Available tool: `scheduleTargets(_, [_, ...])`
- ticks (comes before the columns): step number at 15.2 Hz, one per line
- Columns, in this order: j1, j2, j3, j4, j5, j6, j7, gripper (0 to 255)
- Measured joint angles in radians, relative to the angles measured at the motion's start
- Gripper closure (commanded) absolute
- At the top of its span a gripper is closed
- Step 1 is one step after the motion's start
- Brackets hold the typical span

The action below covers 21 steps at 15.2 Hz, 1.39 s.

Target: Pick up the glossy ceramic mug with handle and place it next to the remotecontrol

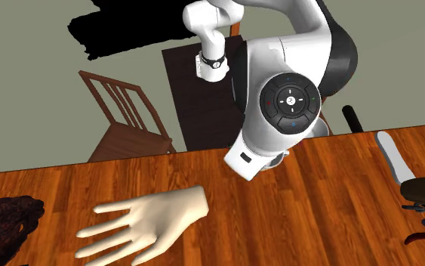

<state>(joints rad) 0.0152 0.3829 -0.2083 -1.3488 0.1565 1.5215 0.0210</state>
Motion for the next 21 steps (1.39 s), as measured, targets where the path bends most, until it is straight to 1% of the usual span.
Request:
scheduleTargets(8, [0.111, 0.017, 0.056, -0.017, 0.014, 0.054, 0.158, 255])
scheduleTargets(10, [0.140, 0.036, 0.071, 0.001, 0.018, 0.059, 0.201, 255])
scheduleTargets(13, [0.178, 0.043, 0.089, -0.004, 0.022, 0.079, 0.253, 255])
scheduleTargets(19, [0.253, 0.135, 0.127, 0.089, 0.032, 0.094, 0.365, 255])
scheduleTargets(21, [0.276, 0.176, 0.137, 0.139, 0.034, 0.091, 0.399, 255])
